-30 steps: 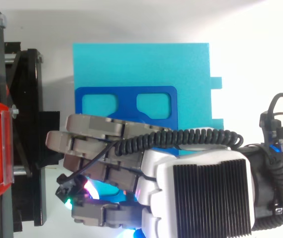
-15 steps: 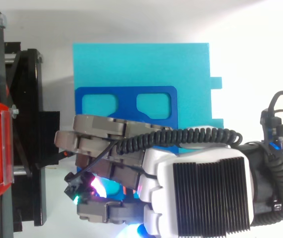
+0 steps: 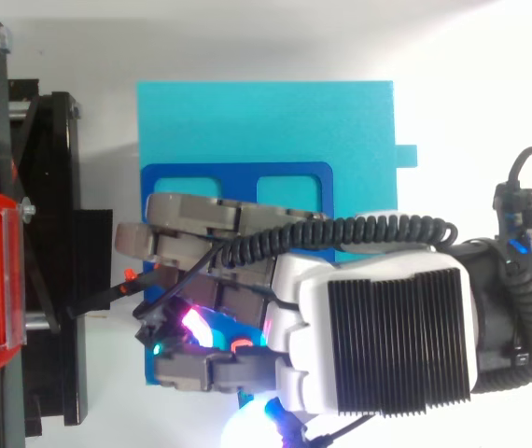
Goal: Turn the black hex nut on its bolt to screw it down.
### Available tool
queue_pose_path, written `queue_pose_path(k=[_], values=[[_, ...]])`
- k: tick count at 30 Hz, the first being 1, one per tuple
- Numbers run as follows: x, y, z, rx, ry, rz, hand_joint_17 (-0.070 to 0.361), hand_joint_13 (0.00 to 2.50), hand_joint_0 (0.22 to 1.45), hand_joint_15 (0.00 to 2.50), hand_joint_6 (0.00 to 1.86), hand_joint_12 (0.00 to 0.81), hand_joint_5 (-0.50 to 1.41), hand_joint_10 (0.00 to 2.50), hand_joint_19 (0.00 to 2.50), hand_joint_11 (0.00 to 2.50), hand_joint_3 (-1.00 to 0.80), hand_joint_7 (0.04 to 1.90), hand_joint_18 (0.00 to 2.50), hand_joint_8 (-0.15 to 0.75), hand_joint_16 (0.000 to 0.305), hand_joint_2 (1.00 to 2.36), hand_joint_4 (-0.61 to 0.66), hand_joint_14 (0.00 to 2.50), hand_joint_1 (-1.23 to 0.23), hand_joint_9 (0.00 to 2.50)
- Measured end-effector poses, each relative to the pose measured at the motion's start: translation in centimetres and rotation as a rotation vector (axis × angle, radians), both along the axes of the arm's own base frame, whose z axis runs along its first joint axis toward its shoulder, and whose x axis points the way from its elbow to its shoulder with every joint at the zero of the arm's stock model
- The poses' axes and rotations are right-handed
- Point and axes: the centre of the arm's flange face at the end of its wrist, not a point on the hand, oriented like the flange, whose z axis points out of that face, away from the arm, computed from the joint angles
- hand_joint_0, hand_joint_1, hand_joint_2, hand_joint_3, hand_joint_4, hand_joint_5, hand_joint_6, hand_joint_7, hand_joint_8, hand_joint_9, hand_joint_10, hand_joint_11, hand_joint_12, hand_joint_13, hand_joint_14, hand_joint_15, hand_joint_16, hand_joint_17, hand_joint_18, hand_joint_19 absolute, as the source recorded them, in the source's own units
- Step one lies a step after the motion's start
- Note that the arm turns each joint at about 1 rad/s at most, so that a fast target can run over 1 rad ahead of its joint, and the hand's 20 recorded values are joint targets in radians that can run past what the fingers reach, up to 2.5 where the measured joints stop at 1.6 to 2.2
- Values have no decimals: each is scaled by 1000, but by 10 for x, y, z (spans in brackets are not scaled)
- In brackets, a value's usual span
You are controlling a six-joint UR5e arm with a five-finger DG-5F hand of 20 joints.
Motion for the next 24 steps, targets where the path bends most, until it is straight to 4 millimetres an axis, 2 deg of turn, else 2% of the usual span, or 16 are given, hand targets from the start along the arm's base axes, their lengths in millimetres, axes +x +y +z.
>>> queue_pose_path(k=[24], values=[[-5,-42,-2,-58,10,44,97,590,510,112,505,308,36,6,400,159,-500,1314,452,258,43,1000,5,4,-192,968]])
